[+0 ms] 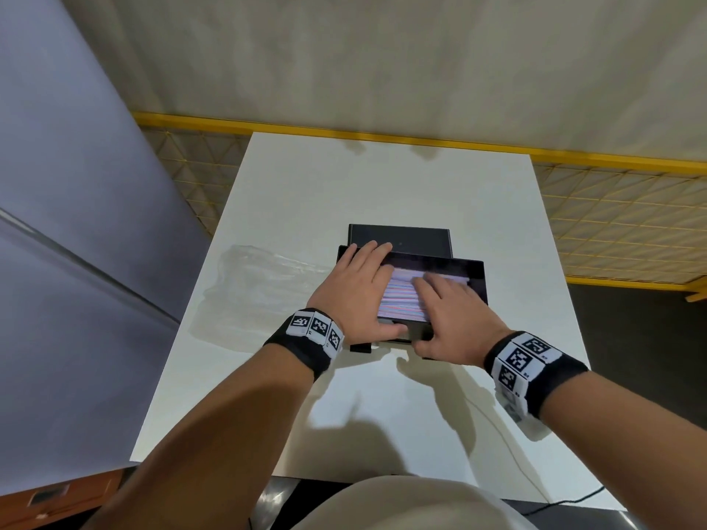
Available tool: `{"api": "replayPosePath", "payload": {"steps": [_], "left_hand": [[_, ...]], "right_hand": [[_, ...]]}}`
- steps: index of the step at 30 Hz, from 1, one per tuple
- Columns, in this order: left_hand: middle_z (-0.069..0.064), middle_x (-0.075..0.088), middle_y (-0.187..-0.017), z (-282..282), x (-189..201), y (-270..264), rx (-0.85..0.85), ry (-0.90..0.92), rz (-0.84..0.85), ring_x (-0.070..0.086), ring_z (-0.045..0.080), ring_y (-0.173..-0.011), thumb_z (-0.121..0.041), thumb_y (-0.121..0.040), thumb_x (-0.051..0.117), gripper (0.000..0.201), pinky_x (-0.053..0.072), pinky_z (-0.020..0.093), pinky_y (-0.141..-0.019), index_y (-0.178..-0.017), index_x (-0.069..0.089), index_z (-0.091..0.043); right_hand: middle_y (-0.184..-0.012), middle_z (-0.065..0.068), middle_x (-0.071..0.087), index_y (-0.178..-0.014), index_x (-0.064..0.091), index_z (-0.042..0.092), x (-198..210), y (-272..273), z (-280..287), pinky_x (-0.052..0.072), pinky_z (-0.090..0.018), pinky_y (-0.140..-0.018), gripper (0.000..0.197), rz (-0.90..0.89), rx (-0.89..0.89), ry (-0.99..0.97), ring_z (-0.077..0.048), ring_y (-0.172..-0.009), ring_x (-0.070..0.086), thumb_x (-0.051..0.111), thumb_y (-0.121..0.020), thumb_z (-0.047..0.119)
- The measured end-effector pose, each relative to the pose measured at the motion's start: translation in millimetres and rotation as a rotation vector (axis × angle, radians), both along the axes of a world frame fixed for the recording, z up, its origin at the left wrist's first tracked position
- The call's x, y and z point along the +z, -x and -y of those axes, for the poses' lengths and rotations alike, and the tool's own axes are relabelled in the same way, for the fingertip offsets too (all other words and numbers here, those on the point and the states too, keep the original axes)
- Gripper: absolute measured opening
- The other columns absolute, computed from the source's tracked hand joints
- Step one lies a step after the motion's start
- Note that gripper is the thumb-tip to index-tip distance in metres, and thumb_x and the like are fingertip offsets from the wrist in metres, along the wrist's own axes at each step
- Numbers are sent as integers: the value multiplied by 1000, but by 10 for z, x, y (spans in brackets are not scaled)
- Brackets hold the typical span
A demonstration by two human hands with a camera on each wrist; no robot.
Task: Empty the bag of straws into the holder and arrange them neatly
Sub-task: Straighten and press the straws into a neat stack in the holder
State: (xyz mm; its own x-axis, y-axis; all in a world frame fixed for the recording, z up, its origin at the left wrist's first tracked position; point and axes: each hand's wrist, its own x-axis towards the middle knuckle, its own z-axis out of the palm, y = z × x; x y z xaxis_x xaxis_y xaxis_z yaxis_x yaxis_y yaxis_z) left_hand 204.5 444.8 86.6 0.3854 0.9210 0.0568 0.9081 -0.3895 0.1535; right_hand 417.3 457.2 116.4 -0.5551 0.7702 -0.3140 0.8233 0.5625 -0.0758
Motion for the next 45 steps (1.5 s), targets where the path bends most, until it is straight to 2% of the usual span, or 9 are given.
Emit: {"api": "replayPosePath", "payload": {"steps": [4,7,18,25,30,35,38,41,45], "left_hand": [[10,15,-169,30,95,9,67,-9,235,18,28,-156,-81,-67,68,120,11,49,-129,-157,30,-11],[4,13,-170,83,148,129,213,52,417,18,23,-156,-80,-63,72,131,18,44,-129,-161,18,-13],[-17,25,-168,217,137,483,371,358,572,44,10,-144,-58,-57,94,145,33,22,-113,-163,-1,-35],[-16,41,-159,227,103,463,397,371,631,52,10,-135,-58,-52,95,143,39,23,-109,-160,3,-40],[-14,46,-157,238,125,450,406,386,639,56,10,-132,-61,-49,95,144,46,31,-112,-160,5,-41],[-14,47,-155,243,144,449,406,389,624,58,12,-128,-62,-51,94,143,47,34,-112,-160,3,-41],[-13,50,-153,257,145,439,408,392,631,61,12,-124,-62,-52,93,142,49,34,-110,-160,4,-41],[-14,49,-153,261,151,441,413,394,646,60,11,-126,-60,-52,94,142,46,28,-109,-160,4,-40],[-13,55,-147,266,152,437,403,382,659,62,9,-118,-56,-55,96,139,43,19,-99,-160,6,-39]], "right_hand": [[-121,-11,53,-140,48,11,-7,39,-40,44,-44,-95,90,-60,-24,-63,-34,-110,52,51,-66,64],[-140,-14,45,-149,39,9,-71,63,-92,39,-45,-108,99,-95,20,-43,-36,-126,48,62,-66,58],[-136,-7,50,-150,35,22,-85,123,-248,46,-43,-101,96,24,-8,197,-32,-123,50,54,-68,70],[-95,3,57,-103,58,22,258,111,-127,48,-39,-77,43,-248,142,53,-23,-89,56,60,-74,54],[-112,0,59,-120,61,24,146,245,-53,50,-38,-90,60,-73,85,325,-22,-105,58,55,-73,61],[-98,3,62,-105,64,22,229,259,-94,52,-38,-79,55,-224,-19,100,-21,-94,60,46,-76,65],[-113,-3,58,-120,62,21,151,253,-76,48,-41,-91,66,-240,-27,-55,-26,-108,52,39,-81,69],[-143,-5,47,-142,48,25,23,238,-60,40,-45,-108,81,-133,-36,72,-29,-132,42,24,-85,77],[-135,1,55,-135,57,23,77,197,-20,41,-40,-108,72,-300,-56,123,-23,-126,48,29,-91,74]]}}
